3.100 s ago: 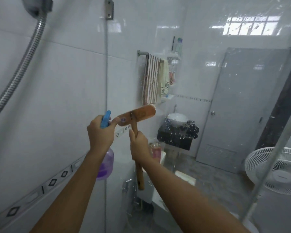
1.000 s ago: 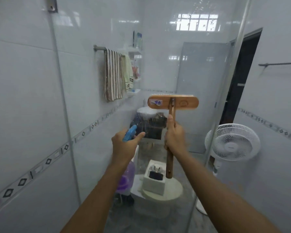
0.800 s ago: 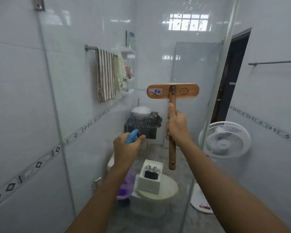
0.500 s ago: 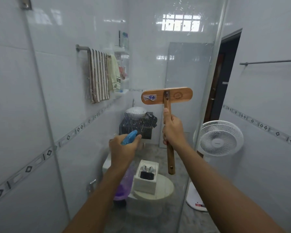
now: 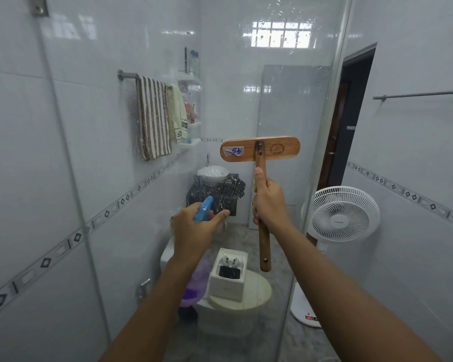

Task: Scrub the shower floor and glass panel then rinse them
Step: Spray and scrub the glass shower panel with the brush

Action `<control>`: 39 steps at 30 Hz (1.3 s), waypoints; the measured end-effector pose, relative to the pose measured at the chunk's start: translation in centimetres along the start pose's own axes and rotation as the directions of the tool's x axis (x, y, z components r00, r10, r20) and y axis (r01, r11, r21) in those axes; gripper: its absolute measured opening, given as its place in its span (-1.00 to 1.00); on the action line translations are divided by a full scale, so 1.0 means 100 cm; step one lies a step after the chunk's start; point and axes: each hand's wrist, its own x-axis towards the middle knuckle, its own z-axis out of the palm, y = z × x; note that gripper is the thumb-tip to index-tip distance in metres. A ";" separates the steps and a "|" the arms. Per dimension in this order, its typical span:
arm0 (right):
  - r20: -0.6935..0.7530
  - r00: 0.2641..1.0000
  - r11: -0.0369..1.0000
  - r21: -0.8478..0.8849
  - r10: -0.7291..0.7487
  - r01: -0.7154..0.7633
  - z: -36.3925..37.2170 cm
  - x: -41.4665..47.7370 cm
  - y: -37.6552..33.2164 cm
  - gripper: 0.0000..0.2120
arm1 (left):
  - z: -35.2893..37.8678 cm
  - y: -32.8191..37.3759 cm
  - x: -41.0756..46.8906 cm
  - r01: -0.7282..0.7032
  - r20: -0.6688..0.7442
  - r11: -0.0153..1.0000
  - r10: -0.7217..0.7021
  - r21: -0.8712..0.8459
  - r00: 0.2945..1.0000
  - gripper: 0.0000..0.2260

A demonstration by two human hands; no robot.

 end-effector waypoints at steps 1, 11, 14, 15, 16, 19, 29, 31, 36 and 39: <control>0.001 1.000 1.000 0.000 0.003 -0.003 0.001 0.000 0.000 -0.54 | 0.001 0.000 0.000 0.010 0.009 1.000 -0.010 -0.012 1.000 -0.65; -0.029 0.999 0.994 -0.104 -0.029 0.026 0.011 -0.016 0.047 -0.54 | 0.001 0.006 -0.004 -0.033 -0.123 0.998 0.027 -0.046 0.992 -0.76; -0.005 0.999 0.992 -0.120 0.041 -0.042 0.017 -0.056 0.103 -0.55 | 0.003 0.003 -0.009 -0.036 -0.132 0.999 0.031 -0.036 0.991 -0.79; 0.007 0.997 0.989 -0.126 0.075 -0.073 0.017 -0.069 0.122 -0.54 | 0.004 0.002 -0.010 -0.036 -0.131 0.999 0.032 -0.033 0.991 -0.80; 0.017 0.994 0.985 -0.140 0.106 -0.102 0.018 -0.081 0.137 -0.52 | 0.003 0.001 -0.011 -0.035 -0.133 0.999 0.031 -0.027 0.991 -0.80; 0.019 0.991 0.974 -0.185 0.133 -0.127 0.011 -0.083 0.149 -0.50 | 0.000 -0.004 -0.010 -0.031 -0.123 0.999 0.030 -0.009 0.992 -0.81; -0.061 0.995 0.996 -0.050 -0.083 0.080 -0.002 -0.001 0.006 -0.64 | 0.022 0.007 -0.002 -0.052 -0.070 0.999 0.053 0.014 0.996 -0.85; -0.085 0.995 0.998 -0.041 -0.051 0.048 -0.006 -0.016 0.033 -0.63 | 0.027 0.014 -0.001 -0.048 -0.067 0.999 0.049 0.008 0.997 -0.84; -0.154 0.977 0.987 -0.045 0.148 -0.157 -0.030 -0.071 0.141 -0.38 | 0.036 0.029 -0.001 -0.075 -0.032 0.997 0.075 -0.027 0.997 -0.87; -0.133 0.981 0.985 -0.080 0.139 -0.151 -0.047 -0.071 0.134 -0.31 | 0.044 0.037 -0.001 -0.060 -0.020 0.998 0.060 -0.022 0.998 -0.87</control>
